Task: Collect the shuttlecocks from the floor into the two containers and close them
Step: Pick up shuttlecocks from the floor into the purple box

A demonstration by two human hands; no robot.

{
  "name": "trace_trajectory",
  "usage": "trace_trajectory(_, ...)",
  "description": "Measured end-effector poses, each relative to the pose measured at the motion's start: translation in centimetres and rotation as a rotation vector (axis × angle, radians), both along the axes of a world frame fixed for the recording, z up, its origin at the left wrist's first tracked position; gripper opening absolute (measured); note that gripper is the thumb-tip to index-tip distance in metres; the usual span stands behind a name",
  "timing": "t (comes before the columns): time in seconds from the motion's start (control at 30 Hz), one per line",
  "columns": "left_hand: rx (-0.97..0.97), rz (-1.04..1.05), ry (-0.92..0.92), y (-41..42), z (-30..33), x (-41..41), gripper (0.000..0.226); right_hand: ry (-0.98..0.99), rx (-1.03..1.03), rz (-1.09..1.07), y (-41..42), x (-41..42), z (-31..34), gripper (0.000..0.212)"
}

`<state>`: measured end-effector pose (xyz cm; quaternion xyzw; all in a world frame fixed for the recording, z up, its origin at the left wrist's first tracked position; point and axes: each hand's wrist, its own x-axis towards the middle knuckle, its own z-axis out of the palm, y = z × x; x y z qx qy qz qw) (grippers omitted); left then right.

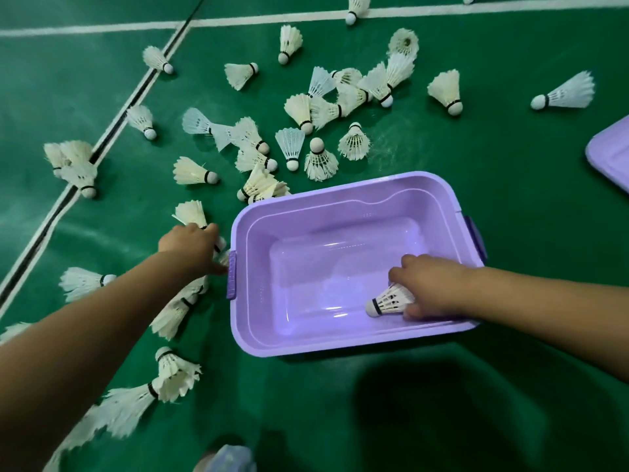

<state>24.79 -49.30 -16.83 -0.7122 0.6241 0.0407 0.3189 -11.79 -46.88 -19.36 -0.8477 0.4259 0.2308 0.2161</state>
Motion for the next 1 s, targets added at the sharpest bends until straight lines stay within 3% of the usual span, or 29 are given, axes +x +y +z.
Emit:
trace_trajectory(0.1,0.021,0.16,0.06,0.2,1.9,1.0,0.06,-0.058,-0.026,-0.024,0.0,0.0,0.5,0.052)
trace_trajectory(0.17,-0.214,0.221,0.149,-0.1,4.3,0.6,0.049,-0.099,-0.034,-0.056,-0.1,0.0,1.0,0.052)
trace_trajectory(0.23,-0.584,0.188,0.275,0.0,6.8,-0.7,0.044,-0.143,-0.023,-0.101,-0.3,0.0,1.4,0.053)
trace_trajectory(0.3,-0.833,0.127,0.542,0.7,9.4,-3.5,0.042,-0.186,-0.013,-0.131,-0.3,-0.1,1.7,0.053)
trace_trajectory(0.33,-0.851,0.153,0.746,1.1,10.5,-5.2,0.038,-0.21,-0.015,-0.143,-0.4,-0.1,1.8,0.053)
trace_trajectory(0.4,-0.642,0.317,1.178,2.0,11.4,-8.7,0.031,-0.258,-0.033,-0.182,-0.5,-0.1,2.0,0.054)
trace_trajectory(0.43,-0.457,0.385,1.27,2.5,10.9,-10.2,0.027,-0.28,-0.045,-0.204,-0.7,-0.1,2.1,0.055)
trace_trajectory(0.5,-0.154,0.399,1.239,3.5,8.5,-12.2,0.021,-0.325,-0.072,-0.254,-0.9,-0.2,2.5,0.057)
trace_trajectory(0.57,-0.01,0.416,1.182,4.5,5.6,-13.0,0.025,-0.363,-0.079,-0.29,-1.0,-0.2,2.8,0.059)
trace_trajectory(0.83,-0.015,0.372,1.188,4.1,3.2,-13.2,0.03,-0.412,-0.026,-0.211,-0.4,-0.1,3.3,0.057)
trace_trajectory(1.0,0.073,0.329,1.229,5.1,2.2,-16.0,0.034,-0.502,0.115,-0.182,-0.5,0.2,3.3,0.09)
